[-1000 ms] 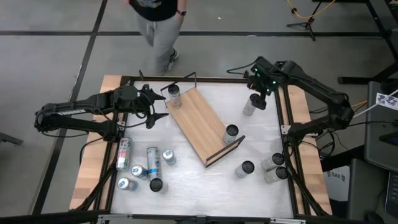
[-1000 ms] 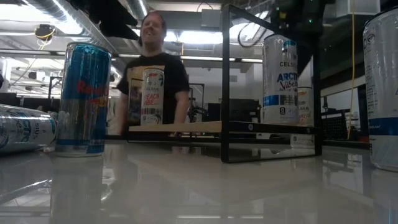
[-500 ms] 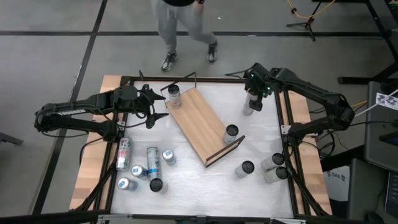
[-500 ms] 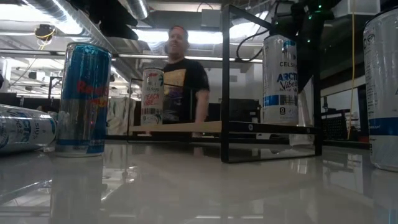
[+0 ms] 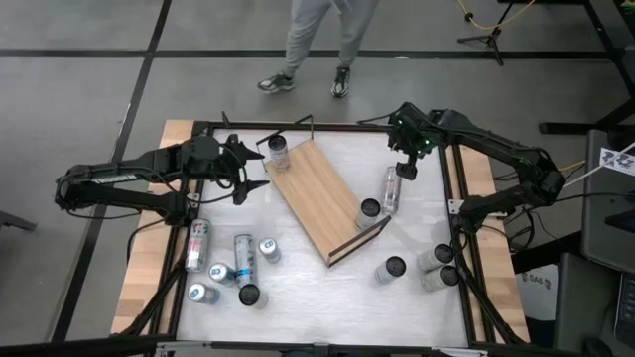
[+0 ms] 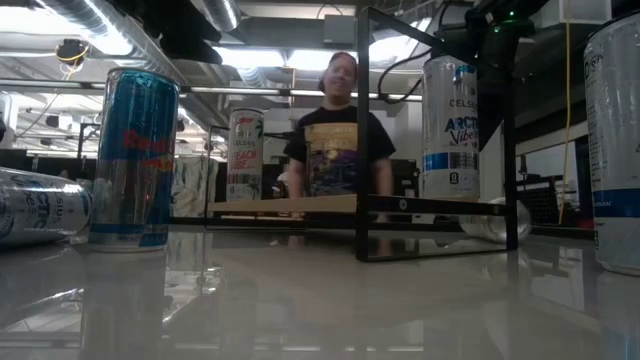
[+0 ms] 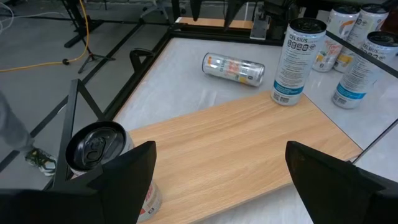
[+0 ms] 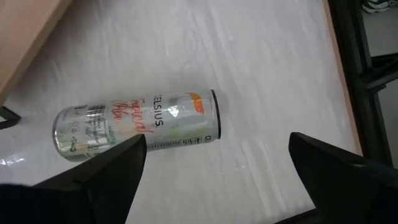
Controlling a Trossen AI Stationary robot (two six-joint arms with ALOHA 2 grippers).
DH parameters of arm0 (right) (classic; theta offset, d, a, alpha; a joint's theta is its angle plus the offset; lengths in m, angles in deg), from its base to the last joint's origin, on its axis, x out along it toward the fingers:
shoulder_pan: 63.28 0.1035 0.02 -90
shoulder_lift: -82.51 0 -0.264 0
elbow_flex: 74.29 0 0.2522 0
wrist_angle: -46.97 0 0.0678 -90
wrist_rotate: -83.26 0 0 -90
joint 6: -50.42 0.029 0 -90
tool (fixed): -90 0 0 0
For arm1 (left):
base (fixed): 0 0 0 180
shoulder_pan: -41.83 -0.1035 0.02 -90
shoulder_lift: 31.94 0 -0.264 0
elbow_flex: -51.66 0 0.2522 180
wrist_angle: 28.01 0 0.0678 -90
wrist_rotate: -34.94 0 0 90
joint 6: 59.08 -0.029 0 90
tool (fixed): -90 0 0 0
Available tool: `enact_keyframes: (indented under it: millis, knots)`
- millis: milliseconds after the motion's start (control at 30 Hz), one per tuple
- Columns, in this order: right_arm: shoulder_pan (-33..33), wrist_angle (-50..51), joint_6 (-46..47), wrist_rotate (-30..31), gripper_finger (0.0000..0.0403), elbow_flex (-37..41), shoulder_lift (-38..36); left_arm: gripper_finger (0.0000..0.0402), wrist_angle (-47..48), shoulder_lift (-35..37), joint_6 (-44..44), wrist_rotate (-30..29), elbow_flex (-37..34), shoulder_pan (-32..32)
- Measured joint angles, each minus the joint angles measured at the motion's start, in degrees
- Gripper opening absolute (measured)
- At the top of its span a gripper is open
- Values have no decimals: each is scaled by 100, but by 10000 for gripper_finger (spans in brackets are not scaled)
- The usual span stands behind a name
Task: Place canned beverage on shelf
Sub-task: Put the top white-orange soda can on the shelf
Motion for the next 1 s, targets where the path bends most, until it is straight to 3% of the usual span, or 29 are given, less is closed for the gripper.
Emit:
enact_keyframes:
  millis: [800,1000]
  knots:
    - [0,22,83,11,388,-9,-2,350,2,0,-1,0,0,0]
    - [0,162,901,21,388,-11,-4,350,0,0,0,-2,0,-2]
